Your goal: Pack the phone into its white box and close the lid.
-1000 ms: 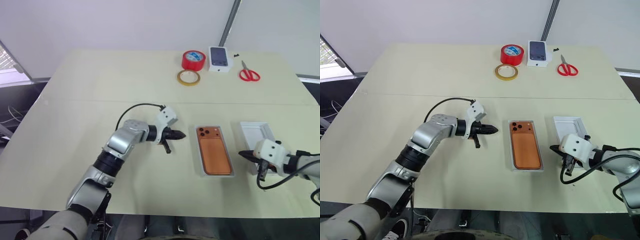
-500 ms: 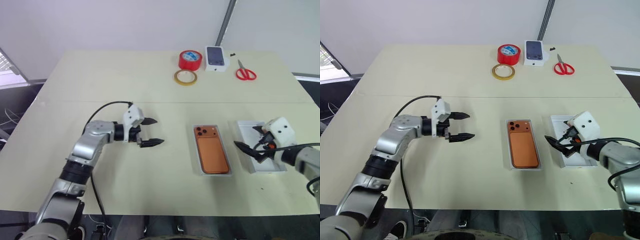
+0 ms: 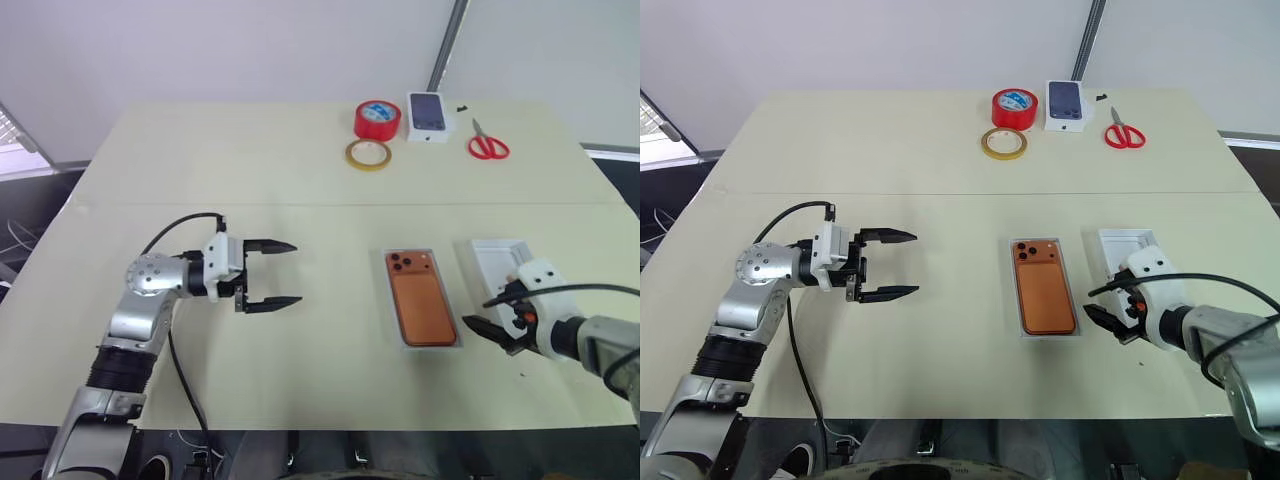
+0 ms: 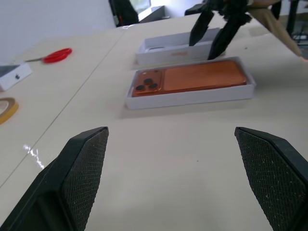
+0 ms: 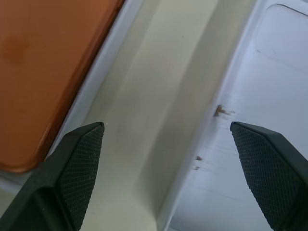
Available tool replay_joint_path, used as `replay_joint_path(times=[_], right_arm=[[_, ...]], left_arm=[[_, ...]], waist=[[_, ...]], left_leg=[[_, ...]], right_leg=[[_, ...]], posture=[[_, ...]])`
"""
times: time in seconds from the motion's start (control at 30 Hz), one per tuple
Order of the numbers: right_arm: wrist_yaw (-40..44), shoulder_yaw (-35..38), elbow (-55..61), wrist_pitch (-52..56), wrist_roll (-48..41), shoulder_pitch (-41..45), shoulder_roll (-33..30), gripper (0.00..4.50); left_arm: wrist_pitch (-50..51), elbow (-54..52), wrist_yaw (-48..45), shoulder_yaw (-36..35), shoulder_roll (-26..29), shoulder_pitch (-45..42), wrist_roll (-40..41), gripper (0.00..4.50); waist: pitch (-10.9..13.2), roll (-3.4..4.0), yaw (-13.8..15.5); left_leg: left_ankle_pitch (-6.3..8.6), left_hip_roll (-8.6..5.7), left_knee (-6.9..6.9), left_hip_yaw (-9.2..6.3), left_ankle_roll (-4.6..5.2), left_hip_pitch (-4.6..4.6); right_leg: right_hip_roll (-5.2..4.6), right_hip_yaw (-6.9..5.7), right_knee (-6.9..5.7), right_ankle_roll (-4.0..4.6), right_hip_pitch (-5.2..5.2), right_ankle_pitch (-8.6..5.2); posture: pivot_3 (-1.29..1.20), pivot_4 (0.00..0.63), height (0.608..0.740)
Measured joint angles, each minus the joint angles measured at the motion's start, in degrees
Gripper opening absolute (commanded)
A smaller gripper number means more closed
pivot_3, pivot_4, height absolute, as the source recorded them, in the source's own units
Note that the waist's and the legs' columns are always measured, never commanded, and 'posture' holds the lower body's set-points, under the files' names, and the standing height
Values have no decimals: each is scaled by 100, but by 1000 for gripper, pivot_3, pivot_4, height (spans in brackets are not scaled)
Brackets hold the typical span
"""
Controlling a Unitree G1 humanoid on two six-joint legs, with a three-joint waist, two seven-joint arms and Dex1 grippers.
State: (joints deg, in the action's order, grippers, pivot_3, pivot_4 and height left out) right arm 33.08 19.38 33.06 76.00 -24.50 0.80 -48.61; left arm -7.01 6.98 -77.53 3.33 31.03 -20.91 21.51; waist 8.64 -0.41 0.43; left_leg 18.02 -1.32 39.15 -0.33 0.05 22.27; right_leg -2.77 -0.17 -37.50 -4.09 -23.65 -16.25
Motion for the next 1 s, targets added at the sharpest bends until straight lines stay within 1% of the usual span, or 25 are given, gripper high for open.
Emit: replay_joint_path(times=[0.07, 0.13, 0.23, 0.43, 0.5, 0.53, 0.6, 0.7, 0.83, 1.0], right_arm=[[-31, -120, -185, 289, -40, 290, -116, 4393], [-63, -390, -425, 475, -51, 635, -215, 4393], [-87, -661, -839, 746, -61, 1122, -236, 4393], [-63, -1021, -1165, 1065, -146, 1576, -298, 4393], [-41, -1158, -1224, 1147, -164, 1670, -427, 4393], [-28, -1164, -1255, 1197, -168, 1703, -442, 4149], [-11, -1219, -1322, 1195, -166, 1721, -524, 3511], [-12, -1313, -1436, 1113, -141, 1726, -656, 2007], [-97, -1346, -1598, 1072, -87, 1804, -657, 38], [-280, -1293, -1728, 1262, -49, 1961, -517, 38]], left_arm=[[-33, -16, -89, 20, 7, 65, 28, 4423], [-56, -79, -149, 24, 39, 190, 47, 4423], [-74, -192, -170, 52, 23, 345, 47, 4423], [-70, -426, -22, 52, -3, 542, 47, 4423], [-58, -588, 76, 51, -27, 642, 48, 4423], [-53, -629, 120, 51, -38, 684, 47, 4480], [-2, -710, 233, 51, -74, 735, 47, 4500], [51, -802, 384, 52, -154, 793, 47, 4500], [111, -955, 532, 114, -215, 900, 45, 4500], [127, -968, 665, 184, -223, 919, 39, 4500]], waist=[[0, 0, 9], [0, 1, 7], [1, 2, 2], [1, 3, 10], [1, 3, 10], [1, 3, 11], [1, 3, 20], [1, 3, 16], [1, 3, 8], [0, 2, 2]], left_leg=[[0, 0, -1, 0, 0, 0], [1, 0, -1, 1, 1, 1], [1, 0, -1, 0, 1, 1], [2, 0, -2, 0, 3, 5], [2, 1, -2, 0, 3, 5], [2, 1, -2, 0, 3, 5], [2, 0, -2, 0, 4, 5], [3, 0, -2, 0, 5, 5], [3, 1, -2, 0, 5, 4], [3, 1, -1, 0, 5, 3]], right_leg=[[0, 0, 0, 0, -1, 0], [0, 0, 2, 0, -1, 0], [0, 0, 3, 0, -1, 0], [0, 0, 4, 0, -4, 0], [-1, 0, 4, 0, -4, 0], [-1, 0, 4, 0, -3, 0], [-1, 0, 5, 0, -3, 0], [-1, 0, 6, 0, -3, 0], [-1, 0, 6, 0, -2, 0], [-1, 0, 6, 0, 0, 0]], posture=[[0, 150, 740], [0, 150, 740], [0, 150, 740], [0, 150, 740], [0, 150, 740], [0, 150, 740], [0, 150, 740], [0, 150, 740], [0, 150, 740], [0, 150, 740]])
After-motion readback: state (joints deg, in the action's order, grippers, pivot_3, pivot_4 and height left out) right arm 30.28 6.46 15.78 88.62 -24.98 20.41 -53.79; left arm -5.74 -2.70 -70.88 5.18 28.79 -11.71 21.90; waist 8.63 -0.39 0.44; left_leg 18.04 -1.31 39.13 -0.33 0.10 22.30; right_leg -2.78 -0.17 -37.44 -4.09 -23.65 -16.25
